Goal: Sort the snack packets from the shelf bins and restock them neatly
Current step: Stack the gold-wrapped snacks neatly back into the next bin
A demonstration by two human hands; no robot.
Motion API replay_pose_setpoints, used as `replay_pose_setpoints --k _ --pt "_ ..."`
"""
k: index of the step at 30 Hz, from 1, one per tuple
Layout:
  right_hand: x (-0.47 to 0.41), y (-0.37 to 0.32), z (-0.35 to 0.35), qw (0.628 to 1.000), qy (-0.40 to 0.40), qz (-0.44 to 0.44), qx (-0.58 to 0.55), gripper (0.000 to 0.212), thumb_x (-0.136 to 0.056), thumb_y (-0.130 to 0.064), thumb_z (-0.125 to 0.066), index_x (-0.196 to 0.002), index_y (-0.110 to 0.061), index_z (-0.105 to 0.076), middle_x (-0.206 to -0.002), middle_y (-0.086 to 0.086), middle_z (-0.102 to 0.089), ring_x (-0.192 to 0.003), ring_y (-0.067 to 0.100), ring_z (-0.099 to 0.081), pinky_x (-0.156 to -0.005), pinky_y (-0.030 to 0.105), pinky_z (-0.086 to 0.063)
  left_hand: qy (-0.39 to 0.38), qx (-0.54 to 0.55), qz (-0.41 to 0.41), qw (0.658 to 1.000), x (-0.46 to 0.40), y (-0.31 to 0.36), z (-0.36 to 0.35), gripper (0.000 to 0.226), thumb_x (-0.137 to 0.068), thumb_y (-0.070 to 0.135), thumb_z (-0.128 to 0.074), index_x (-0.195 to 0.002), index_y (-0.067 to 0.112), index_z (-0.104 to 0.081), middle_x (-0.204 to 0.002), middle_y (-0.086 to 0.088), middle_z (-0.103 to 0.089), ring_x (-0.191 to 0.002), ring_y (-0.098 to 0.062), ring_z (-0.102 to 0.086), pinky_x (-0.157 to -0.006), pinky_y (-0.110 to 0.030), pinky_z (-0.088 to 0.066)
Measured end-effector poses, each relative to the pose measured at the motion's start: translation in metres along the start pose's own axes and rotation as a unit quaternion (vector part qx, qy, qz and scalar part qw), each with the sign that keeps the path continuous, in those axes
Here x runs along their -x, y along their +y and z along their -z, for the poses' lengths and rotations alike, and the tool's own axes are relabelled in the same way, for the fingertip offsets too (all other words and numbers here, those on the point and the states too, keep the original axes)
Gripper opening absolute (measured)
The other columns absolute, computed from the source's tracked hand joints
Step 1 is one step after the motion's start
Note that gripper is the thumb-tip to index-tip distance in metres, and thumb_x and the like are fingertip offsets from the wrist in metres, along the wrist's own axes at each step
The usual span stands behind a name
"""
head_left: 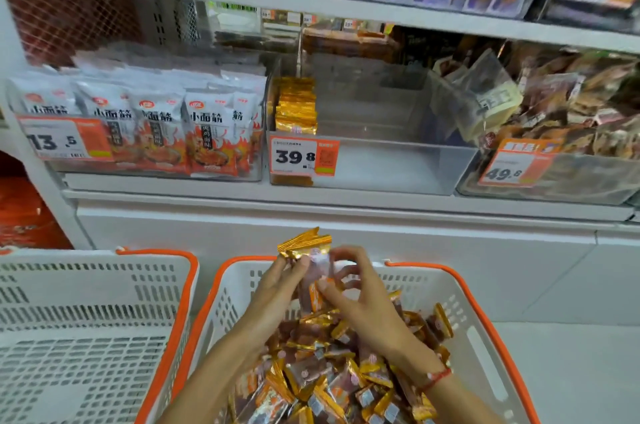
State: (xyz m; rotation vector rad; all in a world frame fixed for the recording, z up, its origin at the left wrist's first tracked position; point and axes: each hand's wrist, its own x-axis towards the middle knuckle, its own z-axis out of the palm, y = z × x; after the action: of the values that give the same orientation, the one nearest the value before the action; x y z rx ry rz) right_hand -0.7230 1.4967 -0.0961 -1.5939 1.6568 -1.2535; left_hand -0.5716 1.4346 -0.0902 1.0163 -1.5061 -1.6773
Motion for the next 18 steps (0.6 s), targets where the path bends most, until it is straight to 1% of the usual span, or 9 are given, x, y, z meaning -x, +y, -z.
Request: replay_pose_setpoints --k 2,4,5,7,10,12,14,15,18 --pt "-0.022 -0.018 0.009 0.999 0.024 0.018 0.02 0.051 -0.088 -0.046 -0.063 -0.131 -0.042 -0.036 -0.127 -0.026 -0.046 -0.11 -0.005 -0.047 -0.089 0.007 -0.038 -0.017 -0.024 -0.064 0.998 -0.009 0.031 0.0 0.024 -0.096 0.039 -0.048 -0.119 0.042 -0.051 -0.112 0.028 -0.057 -0.094 0.024 -0.054 -0.071 0.0 -0.044" --pt "-0.047 -0.049 0.021 0.998 0.026 0.06 0.026 0.052 -0.087 -0.049 -0.058 -0.133 -0.043 -0.036 -0.125 -0.027 -0.048 -0.111 -0.01 -0.047 -0.087 0.002 -0.035 -0.022 -0.065 -0.138 0.988 -0.023 0.072 0.003 0.025 -0.094 0.042 -0.047 -0.119 0.043 -0.052 -0.117 0.024 -0.056 -0.102 0.018 -0.054 -0.078 -0.002 -0.043" --pt "-0.06 -0.066 0.028 0.996 0.026 0.088 0.013 0.047 -0.087 -0.046 -0.058 -0.13 -0.04 -0.041 -0.12 -0.027 -0.053 -0.108 -0.009 -0.05 -0.085 0.003 -0.038 -0.006 -0.09 -0.179 0.98 -0.031 0.092 0.006 0.025 -0.092 0.049 -0.048 -0.115 0.043 -0.055 -0.117 0.021 -0.054 -0.109 0.009 -0.054 -0.086 -0.009 -0.043" --pt "-0.087 -0.097 0.041 0.989 0.052 0.14 0.002 0.041 -0.087 -0.038 -0.061 -0.125 -0.029 -0.048 -0.11 -0.025 -0.059 -0.1 -0.005 -0.058 -0.082 0.01 -0.045 0.035 -0.124 -0.255 0.958 -0.048 0.13 0.015 0.025 -0.088 0.054 -0.052 -0.106 0.039 -0.061 -0.109 0.017 -0.056 -0.107 -0.003 -0.057 -0.09 -0.02 -0.047" --pt "-0.131 -0.127 0.057 0.973 0.114 0.184 0.08 0.042 -0.086 -0.036 -0.068 -0.119 -0.026 -0.045 -0.102 -0.026 -0.061 -0.096 0.001 -0.064 -0.082 0.023 -0.054 0.049 -0.147 -0.323 0.933 -0.07 0.18 0.029 0.026 -0.092 0.034 -0.06 -0.118 0.031 -0.056 -0.108 0.016 -0.065 -0.101 0.004 -0.06 -0.08 -0.014 -0.049" --pt "-0.157 -0.136 0.064 0.965 0.126 0.176 0.149 0.045 -0.084 -0.042 -0.068 -0.117 -0.025 -0.043 -0.101 -0.021 -0.063 -0.094 0.006 -0.066 -0.082 0.035 -0.057 0.077 -0.228 -0.349 0.906 -0.088 0.198 0.038 0.034 -0.094 0.032 -0.059 -0.127 0.031 -0.049 -0.117 0.013 -0.063 -0.111 0.0 -0.056 -0.088 -0.02 -0.048" --pt "-0.177 -0.139 0.069 0.96 0.096 0.159 0.207 0.045 -0.083 -0.045 -0.068 -0.114 -0.024 -0.043 -0.102 -0.012 -0.068 -0.092 0.012 -0.067 -0.079 0.043 -0.056 0.103 -0.33 -0.345 0.873 -0.108 0.202 0.05 0.035 -0.095 0.038 -0.055 -0.128 0.033 -0.046 -0.122 0.008 -0.062 -0.117 -0.01 -0.054 -0.097 -0.038 -0.046" --pt "-0.184 -0.137 0.07 0.958 0.074 0.15 0.232 0.044 -0.083 -0.045 -0.069 -0.113 -0.025 -0.044 -0.102 -0.009 -0.069 -0.09 0.013 -0.067 -0.078 0.044 -0.056 0.109 -0.368 -0.336 0.86 -0.115 0.201 0.056 0.035 -0.095 0.043 -0.053 -0.129 0.034 -0.045 -0.122 0.004 -0.061 -0.117 -0.016 -0.054 -0.097 -0.043 -0.046" --pt "-0.2 -0.128 0.068 0.958 0.002 0.127 0.256 0.038 -0.082 -0.044 -0.071 -0.108 -0.032 -0.046 -0.102 -0.008 -0.069 -0.092 0.013 -0.067 -0.081 0.043 -0.056 0.134 -0.452 -0.299 0.83 -0.122 0.188 0.067 0.041 -0.095 0.053 -0.045 -0.132 0.035 -0.045 -0.126 -0.001 -0.057 -0.119 -0.022 -0.05 -0.097 -0.042 -0.043"
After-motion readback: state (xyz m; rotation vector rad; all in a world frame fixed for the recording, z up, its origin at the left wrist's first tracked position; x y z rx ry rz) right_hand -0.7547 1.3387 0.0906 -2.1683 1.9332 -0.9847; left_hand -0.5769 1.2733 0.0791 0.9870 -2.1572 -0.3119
